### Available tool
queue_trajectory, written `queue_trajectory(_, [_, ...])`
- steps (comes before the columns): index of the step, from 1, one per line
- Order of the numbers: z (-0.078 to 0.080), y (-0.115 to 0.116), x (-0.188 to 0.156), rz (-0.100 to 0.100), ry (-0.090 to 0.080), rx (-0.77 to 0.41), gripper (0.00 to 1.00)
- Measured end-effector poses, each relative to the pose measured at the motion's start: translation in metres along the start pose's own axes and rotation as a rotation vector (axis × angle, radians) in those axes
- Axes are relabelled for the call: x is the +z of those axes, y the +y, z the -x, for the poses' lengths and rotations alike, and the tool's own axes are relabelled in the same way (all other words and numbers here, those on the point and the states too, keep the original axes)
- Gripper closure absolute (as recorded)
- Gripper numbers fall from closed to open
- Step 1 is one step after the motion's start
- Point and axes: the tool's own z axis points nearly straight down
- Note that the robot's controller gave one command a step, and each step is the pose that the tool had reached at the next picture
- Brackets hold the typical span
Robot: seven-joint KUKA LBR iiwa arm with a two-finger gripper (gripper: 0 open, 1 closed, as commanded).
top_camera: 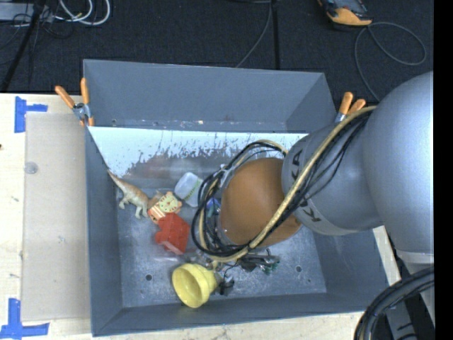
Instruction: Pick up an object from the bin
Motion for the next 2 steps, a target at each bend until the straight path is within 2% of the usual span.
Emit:
queue_trajectory(1, [-0.0054,-0.0024,-0.1080,0.001,0.000,-0.034,1.00])
queue_trajectory(2, [-0.0054,-0.0024,-0.1080,0.001,0.000,-0.034,1.00])
